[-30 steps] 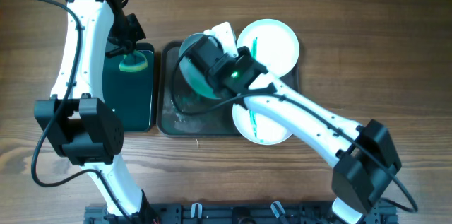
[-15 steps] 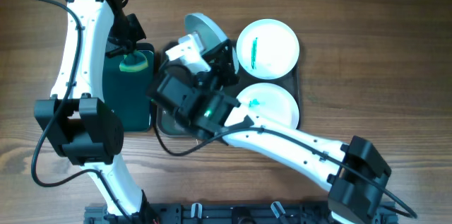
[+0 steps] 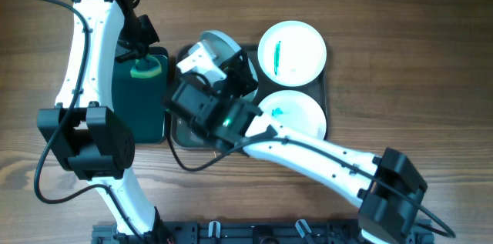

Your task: Clean dirty plates on tray and stack at the side

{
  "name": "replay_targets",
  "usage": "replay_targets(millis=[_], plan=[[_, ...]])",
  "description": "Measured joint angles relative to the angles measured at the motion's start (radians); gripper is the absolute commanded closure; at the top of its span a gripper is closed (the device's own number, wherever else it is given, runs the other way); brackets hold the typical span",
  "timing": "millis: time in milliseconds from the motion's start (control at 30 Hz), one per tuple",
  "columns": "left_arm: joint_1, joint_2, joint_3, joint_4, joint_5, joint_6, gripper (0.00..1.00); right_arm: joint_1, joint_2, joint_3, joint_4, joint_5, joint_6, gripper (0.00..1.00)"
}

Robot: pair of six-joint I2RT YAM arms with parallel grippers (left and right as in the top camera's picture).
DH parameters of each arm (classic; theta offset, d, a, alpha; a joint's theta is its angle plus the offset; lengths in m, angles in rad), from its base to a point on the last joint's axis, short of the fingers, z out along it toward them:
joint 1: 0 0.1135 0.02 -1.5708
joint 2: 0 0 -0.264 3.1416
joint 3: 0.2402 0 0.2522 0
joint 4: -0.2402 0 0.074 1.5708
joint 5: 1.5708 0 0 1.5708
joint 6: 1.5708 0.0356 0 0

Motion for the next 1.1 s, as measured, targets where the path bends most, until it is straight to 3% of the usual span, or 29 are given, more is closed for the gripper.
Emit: replay_targets(millis=[133, 333, 467, 667, 767, 1100], plan=[[-0.004, 0.000, 0.000, 0.006, 0.011, 0.000, 0.96, -0.163, -0.002, 0.000, -0.061, -0.417, 0.143, 0.96], [-0.052, 0.000, 0.000, 0.018, 0.015, 0.000, 0.96, -0.531, -0.075, 0.000, -0.069, -1.170, 0.230, 0.96], [-0.099, 0.000, 0.000, 0.040, 0.018, 0.000, 0.96, -0.791, -0.134, 0.000, -0.166, -1.423, 0.234, 0.96], [-0.174, 0.000, 0.000, 0.058, 0.019, 0.000, 0.96, -1.183, -0.169, -0.002, -0.401, -1.477, 0.152, 0.96], [-0.197, 0.000, 0.000, 0.071, 0.019, 0.000, 0.96, -1.331, -0.176, -0.049, -0.404, -1.400, 0.139, 0.96], [-0.207, 0.000, 0.000, 0.101, 0.025, 0.000, 0.96, -1.493, -0.183, -0.507, 0.047, -1.329, 0.164, 0.96]])
